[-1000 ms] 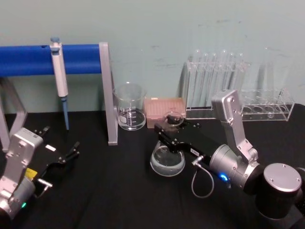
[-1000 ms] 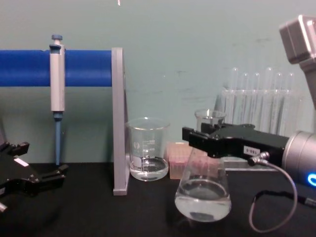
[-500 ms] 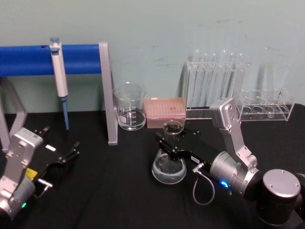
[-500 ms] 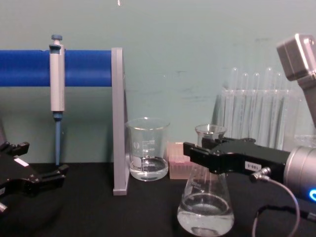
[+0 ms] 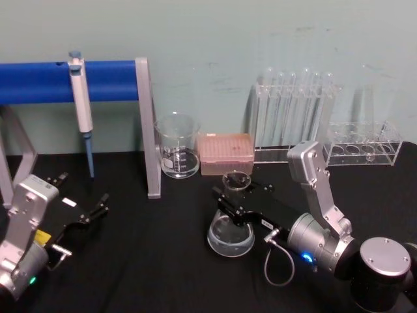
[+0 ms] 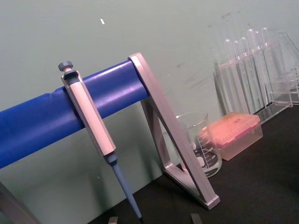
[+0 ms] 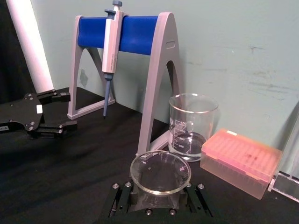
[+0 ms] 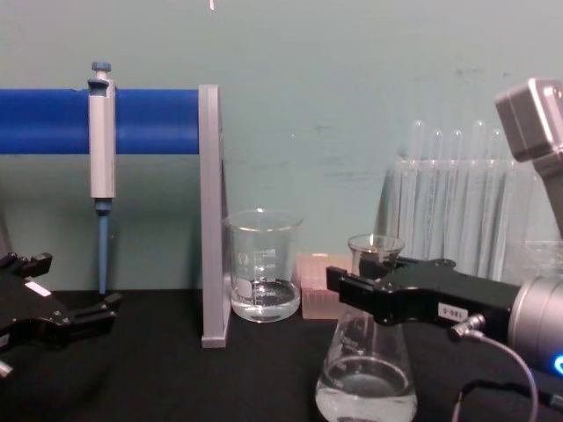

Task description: Grasp the erlenmeyer flask with one hand, shake it three times, then place it back.

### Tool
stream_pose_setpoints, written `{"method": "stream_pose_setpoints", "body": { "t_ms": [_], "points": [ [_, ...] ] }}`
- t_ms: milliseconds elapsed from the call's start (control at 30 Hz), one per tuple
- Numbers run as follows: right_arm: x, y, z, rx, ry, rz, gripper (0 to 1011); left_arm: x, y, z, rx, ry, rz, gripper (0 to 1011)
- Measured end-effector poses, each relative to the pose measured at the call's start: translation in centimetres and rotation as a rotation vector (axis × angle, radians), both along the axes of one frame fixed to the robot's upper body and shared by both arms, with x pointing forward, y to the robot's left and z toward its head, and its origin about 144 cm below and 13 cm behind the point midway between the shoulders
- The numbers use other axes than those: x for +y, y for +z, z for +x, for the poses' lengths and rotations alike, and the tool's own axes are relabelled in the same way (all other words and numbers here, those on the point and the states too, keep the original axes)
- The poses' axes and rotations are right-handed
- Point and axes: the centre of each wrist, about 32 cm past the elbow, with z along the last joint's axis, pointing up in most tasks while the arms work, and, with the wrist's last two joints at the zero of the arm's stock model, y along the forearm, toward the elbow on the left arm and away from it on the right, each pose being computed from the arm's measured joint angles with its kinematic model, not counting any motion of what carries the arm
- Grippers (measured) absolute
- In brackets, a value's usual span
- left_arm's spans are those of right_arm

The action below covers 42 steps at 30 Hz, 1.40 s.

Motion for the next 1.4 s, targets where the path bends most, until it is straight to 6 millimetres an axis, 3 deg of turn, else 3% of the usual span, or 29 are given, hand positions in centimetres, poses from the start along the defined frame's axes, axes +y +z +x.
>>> {"method": "stream_pose_setpoints", "body": {
  "t_ms": [1400],
  "points": [
    [-0.14,-0.72,-0.09,0.023,-0.019,-0.021,453,0.00,0.00,0.00,0.000,0.000,0.000,1001]
  ]
}}
